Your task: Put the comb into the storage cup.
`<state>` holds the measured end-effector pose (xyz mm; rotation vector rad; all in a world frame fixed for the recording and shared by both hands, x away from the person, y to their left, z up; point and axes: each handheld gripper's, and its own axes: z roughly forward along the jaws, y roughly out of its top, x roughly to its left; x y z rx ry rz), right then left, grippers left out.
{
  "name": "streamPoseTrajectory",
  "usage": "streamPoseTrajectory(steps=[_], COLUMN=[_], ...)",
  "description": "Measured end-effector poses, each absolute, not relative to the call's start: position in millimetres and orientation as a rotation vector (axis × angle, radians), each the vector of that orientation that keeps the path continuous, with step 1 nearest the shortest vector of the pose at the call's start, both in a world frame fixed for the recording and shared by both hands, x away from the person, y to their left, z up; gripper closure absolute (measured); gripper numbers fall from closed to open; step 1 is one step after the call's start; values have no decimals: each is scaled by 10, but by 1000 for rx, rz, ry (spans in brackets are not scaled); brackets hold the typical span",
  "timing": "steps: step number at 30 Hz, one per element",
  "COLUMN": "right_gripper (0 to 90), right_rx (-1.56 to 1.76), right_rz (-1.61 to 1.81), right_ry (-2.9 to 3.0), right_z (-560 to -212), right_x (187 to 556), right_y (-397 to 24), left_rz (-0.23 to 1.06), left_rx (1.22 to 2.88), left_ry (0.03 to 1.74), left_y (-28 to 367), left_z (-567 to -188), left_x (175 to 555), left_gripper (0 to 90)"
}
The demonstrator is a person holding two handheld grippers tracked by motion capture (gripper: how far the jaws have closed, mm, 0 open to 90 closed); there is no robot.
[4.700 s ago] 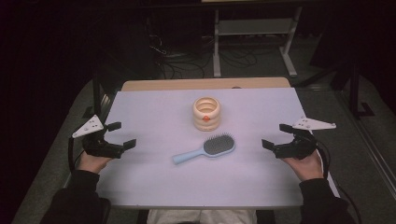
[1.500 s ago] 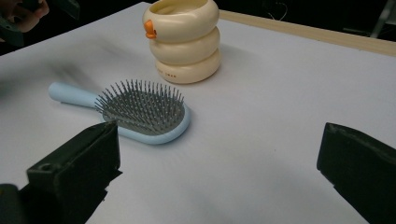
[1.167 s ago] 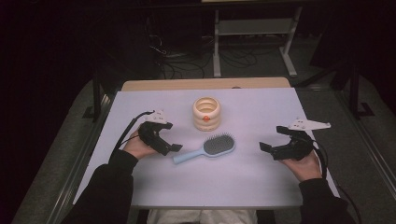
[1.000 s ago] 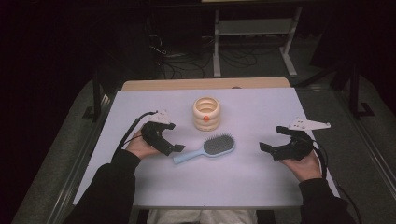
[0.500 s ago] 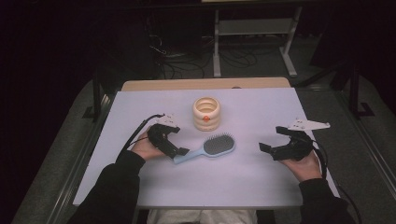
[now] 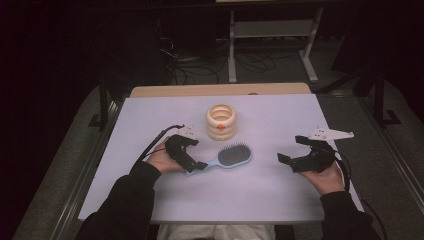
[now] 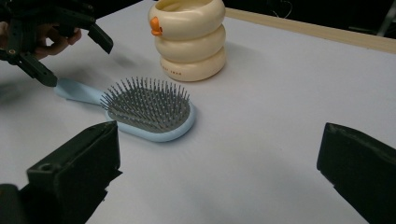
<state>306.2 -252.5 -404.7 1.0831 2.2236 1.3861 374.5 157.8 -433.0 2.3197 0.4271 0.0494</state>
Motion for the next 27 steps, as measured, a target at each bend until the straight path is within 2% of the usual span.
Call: streamPoseTrajectory(steps=[15,19,24,27], right_gripper=[0,0,0,0], right_rx=[1077,1075,1075,1076], right_rz=[1386,1386,1385,1384], right_ry=[2230,2232,2235,2237], right_z=[-4049,-4051,-4053,-4055], right_x=[3063,3065,3067,3069], right_y=[-2520,-2520,-2517,-2516], left_rz=[9,-4,-15,-12], left_rx=[2381,2403,2416,2417], left_ry=[373,369,367,357], left_y=[1376,1358,1333,1320], left_z=[-4407,-4449,-4479,-4485], left_x=[3736,3754,3771,3778], left_gripper=[1,59,74,144])
